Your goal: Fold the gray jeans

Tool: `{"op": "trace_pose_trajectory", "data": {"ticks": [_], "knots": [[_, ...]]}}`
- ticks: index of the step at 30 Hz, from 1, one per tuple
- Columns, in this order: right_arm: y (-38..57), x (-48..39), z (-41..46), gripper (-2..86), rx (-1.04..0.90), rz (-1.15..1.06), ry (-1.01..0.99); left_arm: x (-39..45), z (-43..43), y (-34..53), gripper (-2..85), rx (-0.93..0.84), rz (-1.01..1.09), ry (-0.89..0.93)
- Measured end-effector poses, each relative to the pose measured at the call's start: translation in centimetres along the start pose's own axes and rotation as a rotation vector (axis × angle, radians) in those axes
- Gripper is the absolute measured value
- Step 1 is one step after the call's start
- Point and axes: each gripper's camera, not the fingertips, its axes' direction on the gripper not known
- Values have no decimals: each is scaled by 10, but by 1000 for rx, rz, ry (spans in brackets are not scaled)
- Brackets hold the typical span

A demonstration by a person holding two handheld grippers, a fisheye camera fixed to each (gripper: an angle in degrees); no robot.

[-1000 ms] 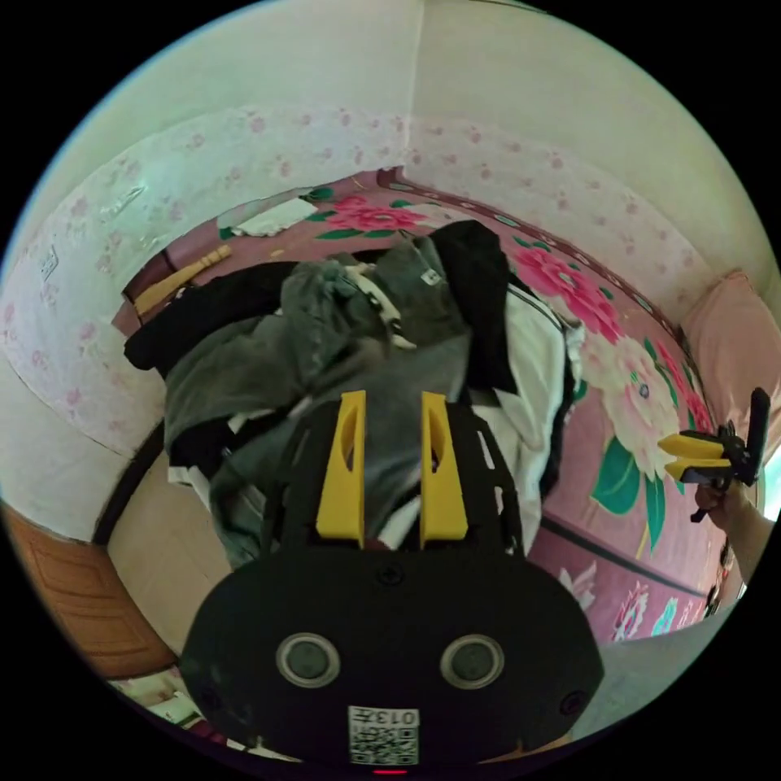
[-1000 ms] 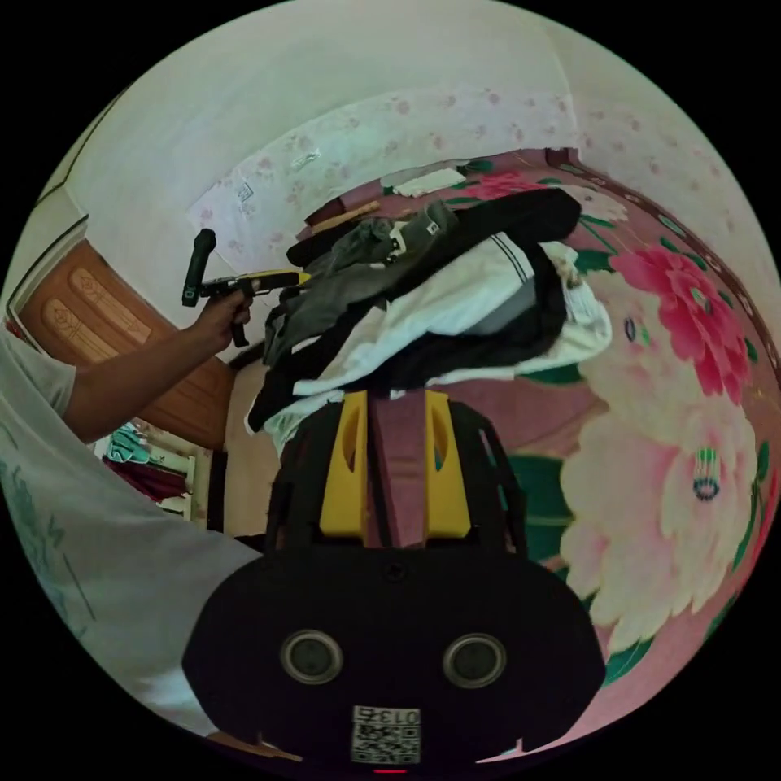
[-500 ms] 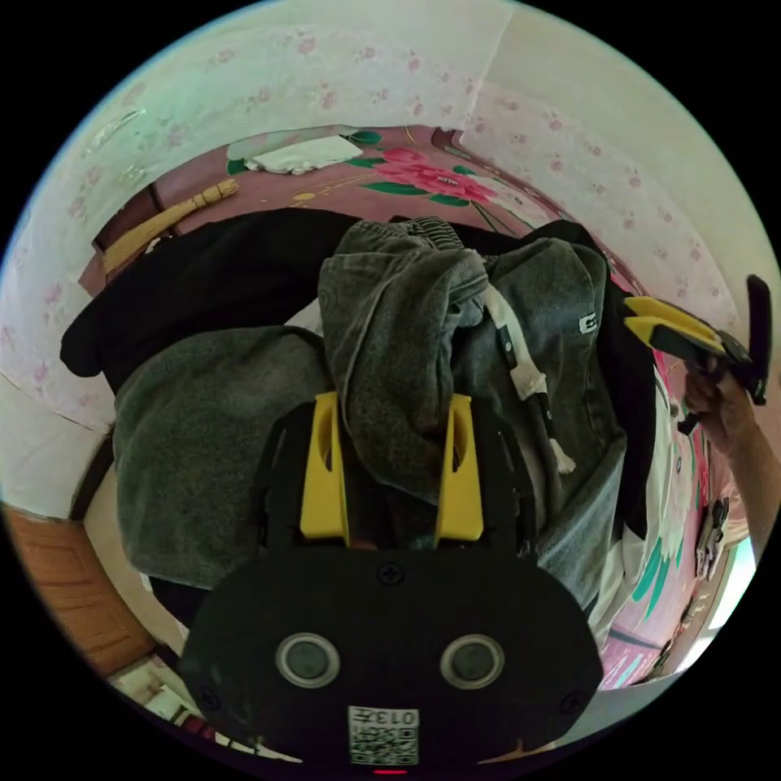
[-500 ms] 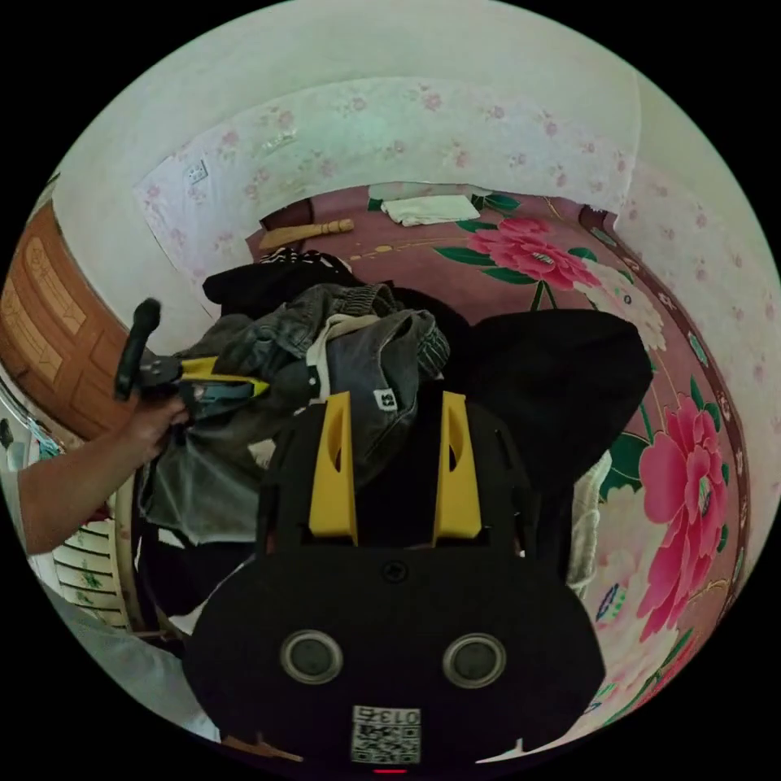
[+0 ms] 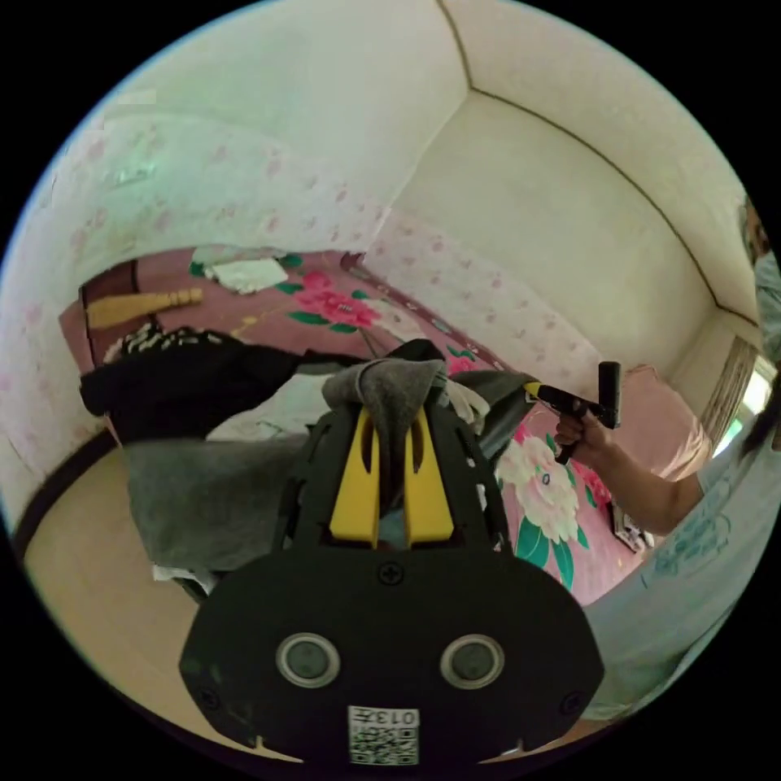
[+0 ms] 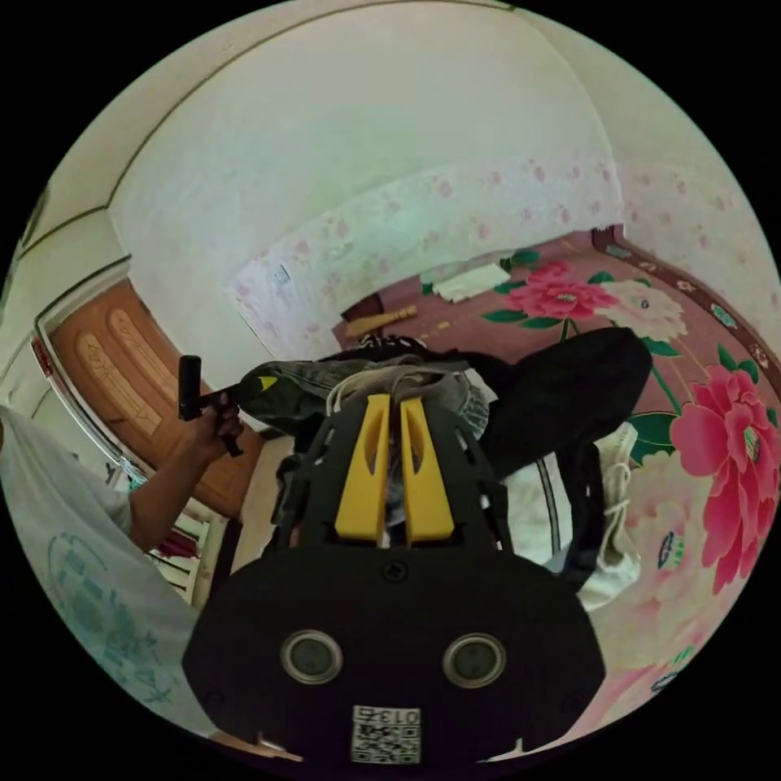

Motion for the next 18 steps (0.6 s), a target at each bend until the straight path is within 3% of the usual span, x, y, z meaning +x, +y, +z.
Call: {"op": "trace_pose_trajectory", "data": {"ticks": [6,9,12,14,18], "knots": [[81,-76,-193,13,257,-51,131,121,-112,-40,27,126,417,137],[116,-124,-299,13,423,-93,303,198,-143,-56,27,181,610,239],[163,-193,-404,14,614,-170,585,274,-170,-55,27,281,754,369],[216,-259,-473,14,754,-275,879,331,-188,-40,28,375,840,495],[301,-334,-566,16,877,-267,1191,407,-191,-10,29,394,918,721]]}}
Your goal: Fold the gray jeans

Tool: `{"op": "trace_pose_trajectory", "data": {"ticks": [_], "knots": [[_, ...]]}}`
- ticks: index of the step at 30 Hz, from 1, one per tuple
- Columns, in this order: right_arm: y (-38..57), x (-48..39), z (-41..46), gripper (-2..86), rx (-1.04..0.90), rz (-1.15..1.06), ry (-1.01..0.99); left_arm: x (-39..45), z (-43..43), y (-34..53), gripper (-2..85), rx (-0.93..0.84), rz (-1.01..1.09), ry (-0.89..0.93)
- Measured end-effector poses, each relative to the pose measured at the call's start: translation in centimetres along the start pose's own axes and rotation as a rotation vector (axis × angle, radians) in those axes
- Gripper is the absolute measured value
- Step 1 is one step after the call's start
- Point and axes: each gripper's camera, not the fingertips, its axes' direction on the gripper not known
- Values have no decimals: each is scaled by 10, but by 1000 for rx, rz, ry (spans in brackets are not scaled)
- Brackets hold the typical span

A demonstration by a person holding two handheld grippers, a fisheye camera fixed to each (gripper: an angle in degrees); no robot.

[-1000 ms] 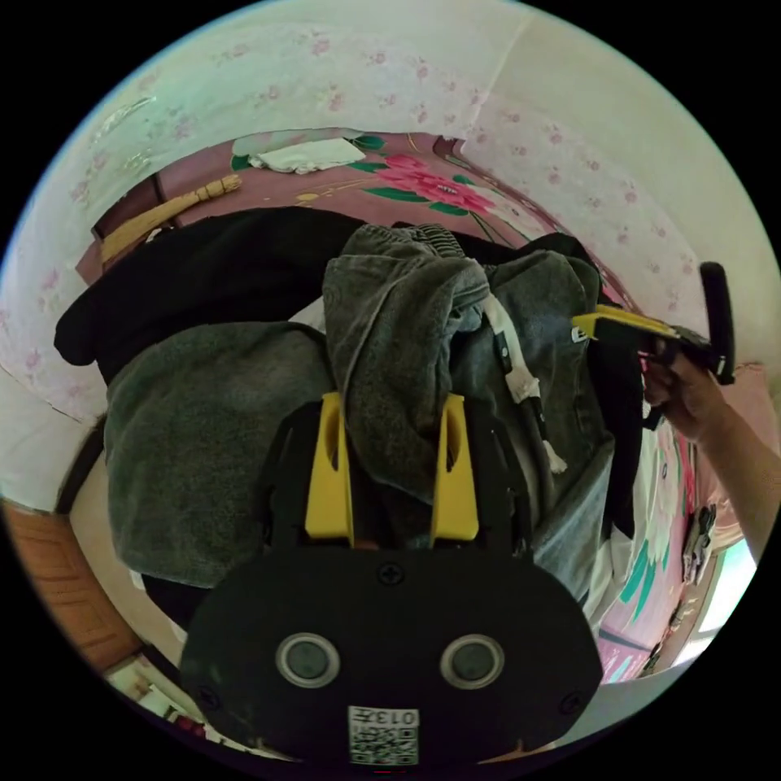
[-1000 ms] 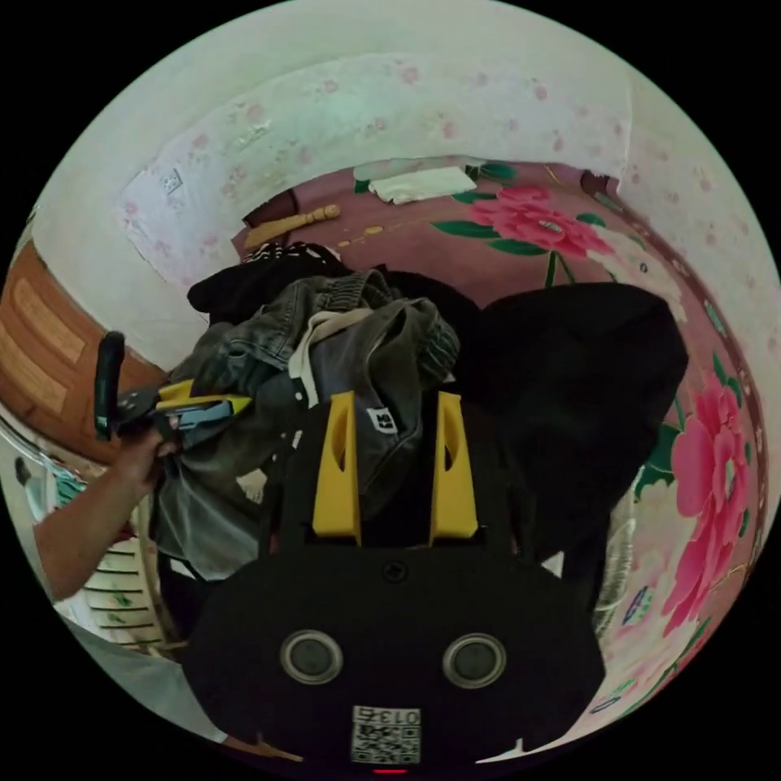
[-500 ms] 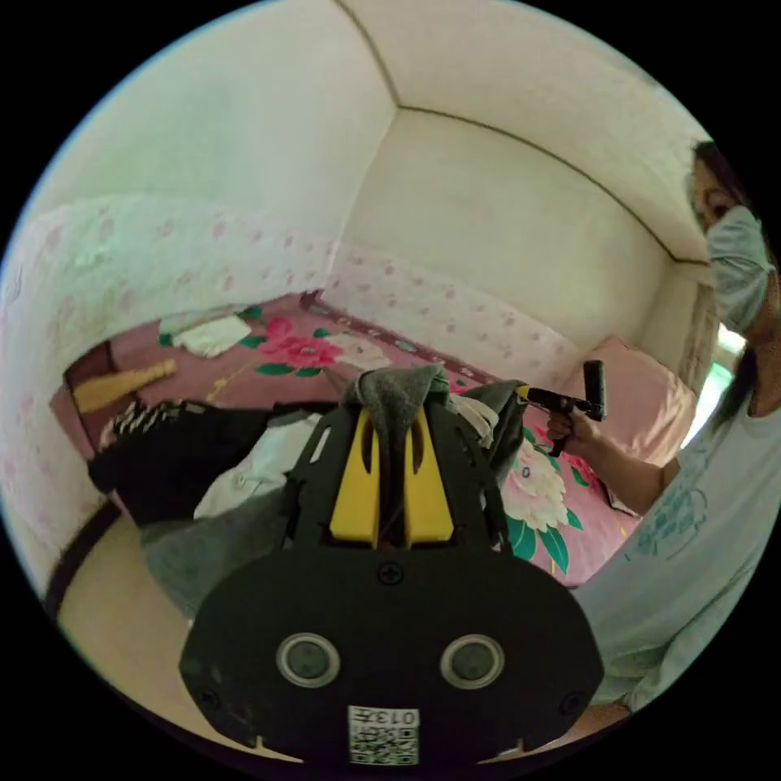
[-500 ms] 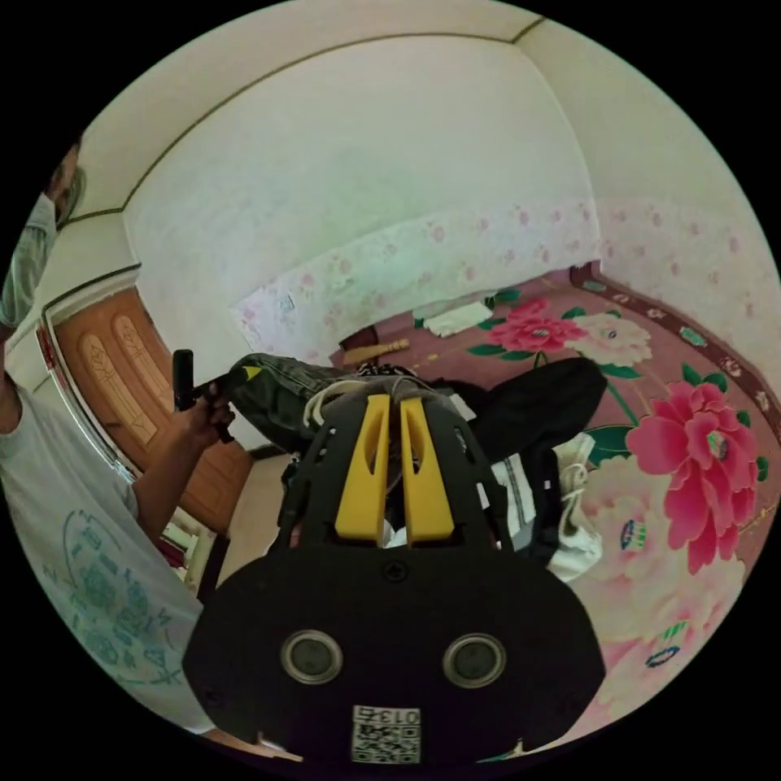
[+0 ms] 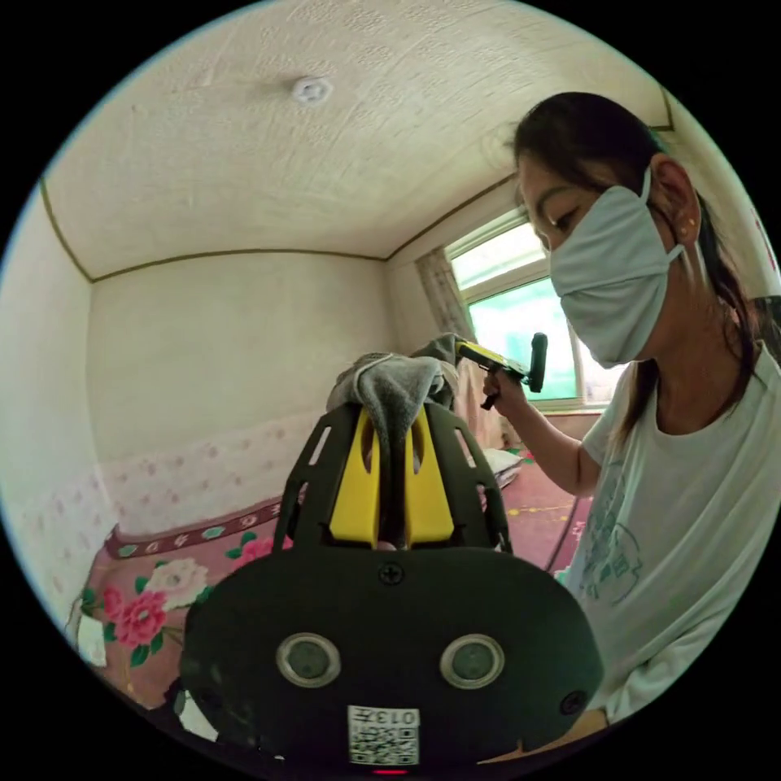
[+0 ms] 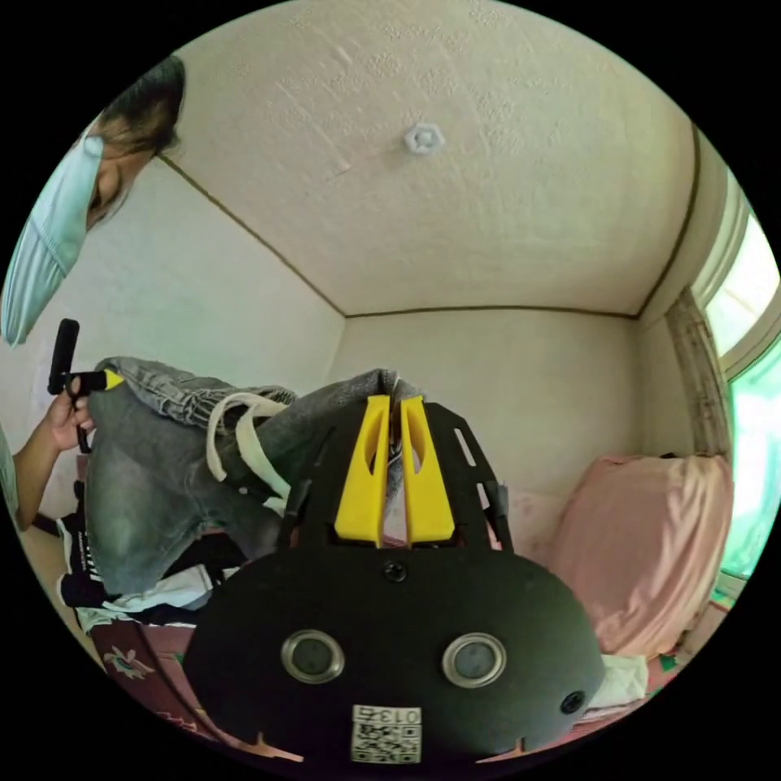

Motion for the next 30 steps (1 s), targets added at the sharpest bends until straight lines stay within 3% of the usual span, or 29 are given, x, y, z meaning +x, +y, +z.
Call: {"op": "trace_pose_trajectory", "data": {"ticks": [7,11,13,18,22,24,26,29,30], "knots": [[-37,89,-153,22,3,-166,407,104,124,-16,30,57,33,455],[-43,120,-148,26,-38,-226,456,122,183,5,33,117,-181,640],[-43,136,-122,27,-84,-220,414,122,197,10,36,114,-238,640],[-40,150,-24,30,-30,-154,318,126,188,5,47,168,-219,380],[-15,119,107,34,25,-70,4,117,184,22,53,121,-235,45],[15,98,184,37,-123,7,-184,98,194,47,55,26,-317,-61],[86,60,287,46,-446,128,-470,65,217,105,60,-184,-425,-213],[197,10,352,60,-808,291,-641,16,244,217,75,-544,-632,-335],[214,3,351,60,-827,317,-647,6,245,242,79,-598,-694,-335]]}}
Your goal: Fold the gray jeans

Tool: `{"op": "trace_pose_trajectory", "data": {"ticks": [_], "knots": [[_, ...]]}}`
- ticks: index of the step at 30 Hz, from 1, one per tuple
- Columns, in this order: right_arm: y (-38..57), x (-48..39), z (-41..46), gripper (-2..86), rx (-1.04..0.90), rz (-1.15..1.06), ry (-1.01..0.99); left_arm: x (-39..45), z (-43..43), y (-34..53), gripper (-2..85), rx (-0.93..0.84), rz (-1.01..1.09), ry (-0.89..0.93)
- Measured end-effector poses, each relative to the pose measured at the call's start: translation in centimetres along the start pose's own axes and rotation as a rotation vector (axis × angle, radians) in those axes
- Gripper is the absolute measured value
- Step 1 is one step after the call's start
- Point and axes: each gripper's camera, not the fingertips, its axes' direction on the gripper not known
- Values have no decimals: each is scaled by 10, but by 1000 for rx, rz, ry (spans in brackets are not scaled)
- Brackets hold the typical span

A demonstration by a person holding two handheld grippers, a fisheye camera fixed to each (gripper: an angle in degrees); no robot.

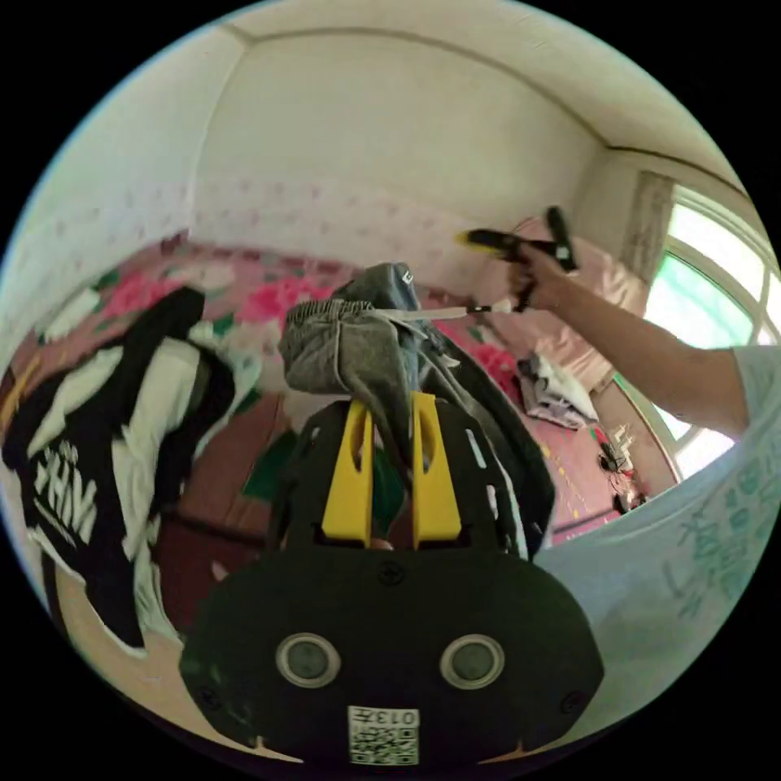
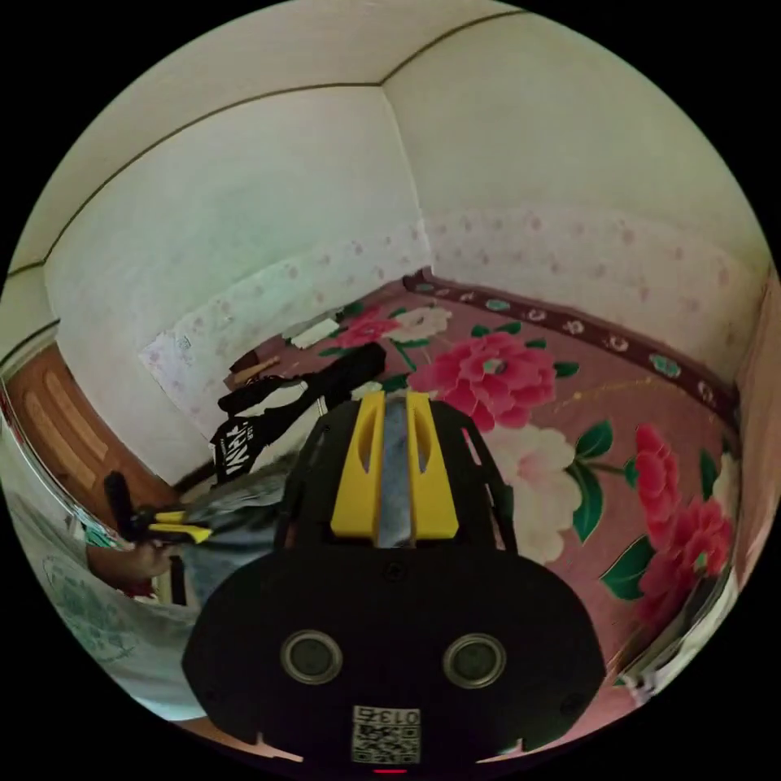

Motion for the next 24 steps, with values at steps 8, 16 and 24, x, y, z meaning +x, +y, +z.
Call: {"op": "trace_pose_trajectory", "data": {"ticks": [8,16,24], "knots": [[198,-38,39,102,-333,289,132,-161,80,39,117,-277,-391,-51],[304,-157,55,131,-627,548,285,-158,209,-45,222,-445,-238,-57],[306,-182,124,77,-851,498,536,-136,286,-78,121,-692,-137,-173]]}}
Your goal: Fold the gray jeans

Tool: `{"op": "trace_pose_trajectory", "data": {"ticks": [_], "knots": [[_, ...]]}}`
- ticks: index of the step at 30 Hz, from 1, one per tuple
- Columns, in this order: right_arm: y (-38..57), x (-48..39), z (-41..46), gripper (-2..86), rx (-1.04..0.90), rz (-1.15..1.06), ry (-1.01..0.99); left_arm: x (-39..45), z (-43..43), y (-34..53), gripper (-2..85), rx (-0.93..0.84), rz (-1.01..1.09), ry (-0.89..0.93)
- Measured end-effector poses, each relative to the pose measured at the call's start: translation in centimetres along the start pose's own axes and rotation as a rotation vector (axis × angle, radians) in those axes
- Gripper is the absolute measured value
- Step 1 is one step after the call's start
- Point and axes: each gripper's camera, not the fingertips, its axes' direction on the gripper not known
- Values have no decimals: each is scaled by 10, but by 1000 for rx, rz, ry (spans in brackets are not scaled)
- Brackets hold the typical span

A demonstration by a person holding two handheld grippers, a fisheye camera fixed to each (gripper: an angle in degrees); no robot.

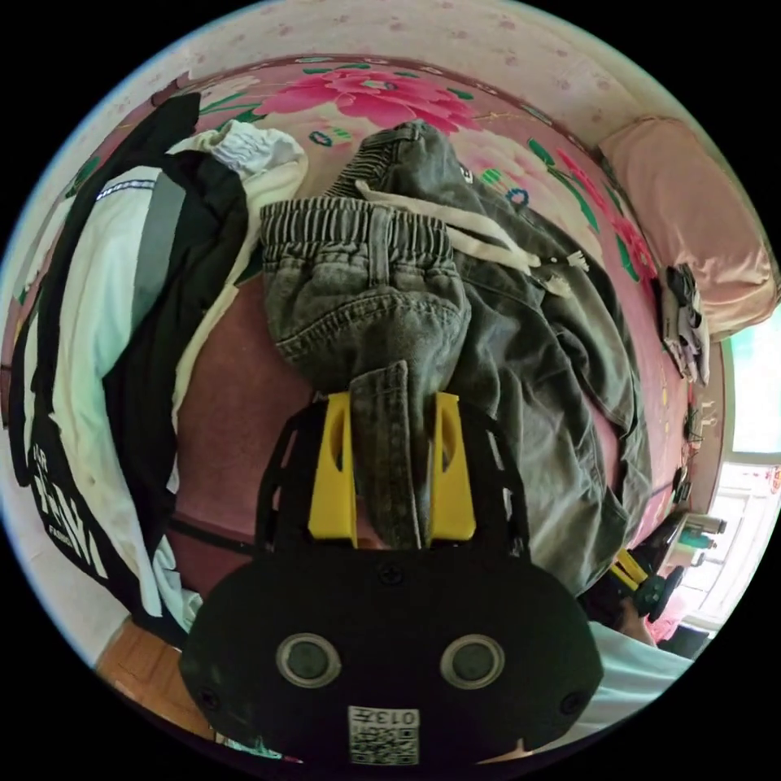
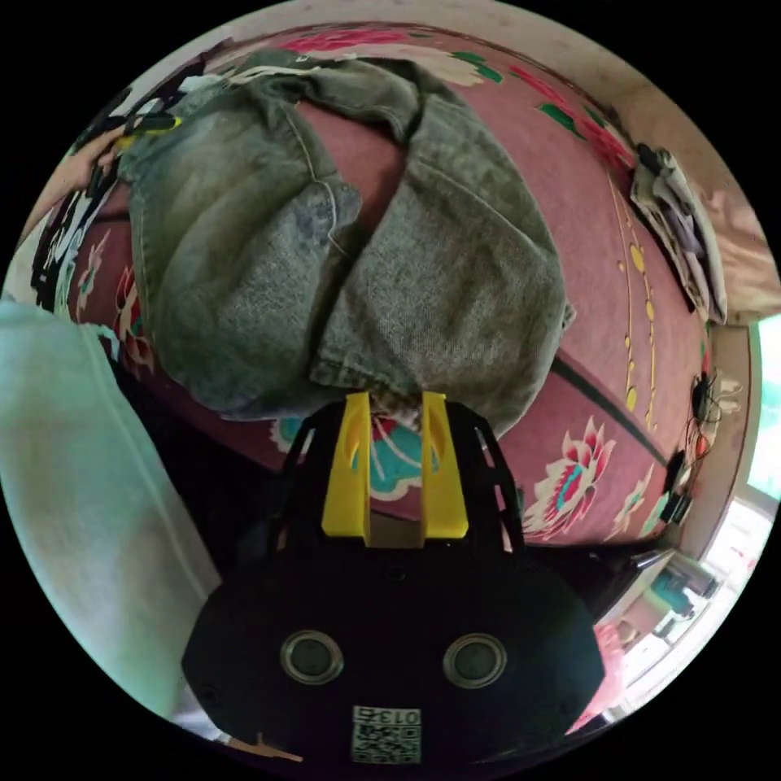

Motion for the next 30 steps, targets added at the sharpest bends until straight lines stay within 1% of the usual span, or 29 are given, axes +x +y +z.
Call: {"op": "trace_pose_trajectory", "data": {"ticks": [1,3,6,7,8,9,10,11,12,13,14,16,17,18,19,20,22,23,24,25,26,27,28,30], "knots": [[-8,-3,-4,47,-14,-47,11,1,-7,-5,92,-3,7,13],[-21,5,-23,39,-6,-57,63,-1,-27,-6,62,54,18,63],[-36,58,-89,37,151,2,75,-12,-75,4,51,217,1,146],[-41,92,-118,38,221,63,92,-18,-92,13,49,297,-15,172],[-43,129,-147,41,326,151,153,-24,-106,23,48,366,-48,184],[-45,150,-160,45,371,205,178,-28,-111,29,47,394,-72,189],[-48,193,-181,52,458,325,182,-34,-116,40,47,439,-125,212],[-48,235,-196,84,578,433,99,-40,-114,49,48,453,-185,231],[-49,254,-198,100,626,467,26,-43,-111,53,48,449,-220,233],[-54,291,-194,108,625,546,-137,-49,-101,60,46,426,-286,230],[-59,310,-182,108,565,553,-271,-53,-91,67,42,390,-340,224],[-60,306,-160,100,496,476,-363,-55,-77,76,33,343,-381,220],[-57,290,-140,100,413,429,-349,-55,-70,81,28,320,-407,213],[-55,279,-129,102,370,405,-317,-55,-68,84,26,315,-420,209],[-50,255,-103,106,279,356,-253,-53,-67,89,24,327,-439,210],[-43,236,-75,114,197,337,-243,-52,-67,91,26,339,-453,224],[-34,218,-37,122,119,362,-315,-47,-69,88,32,335,-460,227],[-30,211,-20,125,103,396,-386,-40,-74,85,44,334,-438,200],[-30,207,-13,125,91,400,-406,-35,-77,82,54,337,-417,177],[-30,199,-8,126,92,405,-370,-24,-85,79,84,359,-369,128],[-31,192,-11,126,104,402,-283,-12,-92,76,126,400,-314,124],[-33,189,-12,119,94,385,-259,-7,-94,74,139,405,-291,136],[-38,182,-12,106,79,345,-207,3,-94,67,167,382,-257,147],[-43,170,-14,55,74,241,-147,20,-86,58,176,320,-190,85]]}}
